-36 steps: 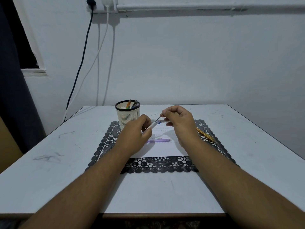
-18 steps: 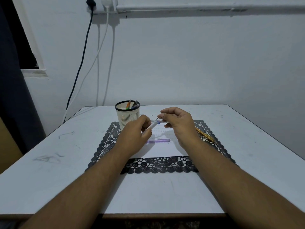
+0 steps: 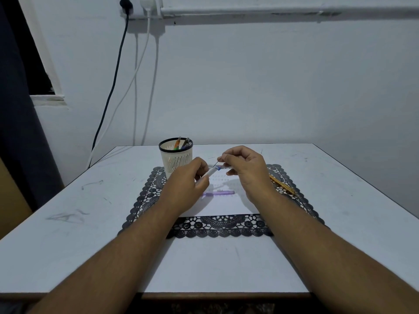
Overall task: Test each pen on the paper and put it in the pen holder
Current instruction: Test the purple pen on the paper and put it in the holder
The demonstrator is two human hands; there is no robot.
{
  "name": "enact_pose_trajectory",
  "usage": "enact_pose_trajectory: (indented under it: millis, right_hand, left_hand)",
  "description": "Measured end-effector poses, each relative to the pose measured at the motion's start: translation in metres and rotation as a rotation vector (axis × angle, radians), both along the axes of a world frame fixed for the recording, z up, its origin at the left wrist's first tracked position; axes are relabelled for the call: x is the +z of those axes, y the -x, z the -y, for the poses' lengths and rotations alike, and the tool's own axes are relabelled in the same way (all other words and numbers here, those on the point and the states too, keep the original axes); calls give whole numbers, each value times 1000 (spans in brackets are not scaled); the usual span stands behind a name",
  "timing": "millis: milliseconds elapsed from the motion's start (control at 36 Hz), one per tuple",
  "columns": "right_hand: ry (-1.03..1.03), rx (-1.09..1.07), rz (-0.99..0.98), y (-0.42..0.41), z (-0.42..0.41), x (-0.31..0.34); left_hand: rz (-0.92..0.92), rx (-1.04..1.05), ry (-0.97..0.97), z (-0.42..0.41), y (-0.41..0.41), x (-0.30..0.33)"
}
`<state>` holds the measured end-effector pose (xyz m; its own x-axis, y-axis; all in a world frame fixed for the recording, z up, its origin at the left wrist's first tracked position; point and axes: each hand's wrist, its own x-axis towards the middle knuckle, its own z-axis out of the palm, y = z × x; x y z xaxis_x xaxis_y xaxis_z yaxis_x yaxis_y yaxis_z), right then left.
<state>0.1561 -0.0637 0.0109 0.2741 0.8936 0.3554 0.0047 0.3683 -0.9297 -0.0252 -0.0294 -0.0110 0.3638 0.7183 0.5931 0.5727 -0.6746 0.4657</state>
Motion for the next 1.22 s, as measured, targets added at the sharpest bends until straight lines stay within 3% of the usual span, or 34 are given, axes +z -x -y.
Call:
enact_pose_trajectory:
  millis: [1222]
  right_hand:
    - [13,36,36,1,0,0]
  left_hand:
    - [33,-15,1,1,-1,1]
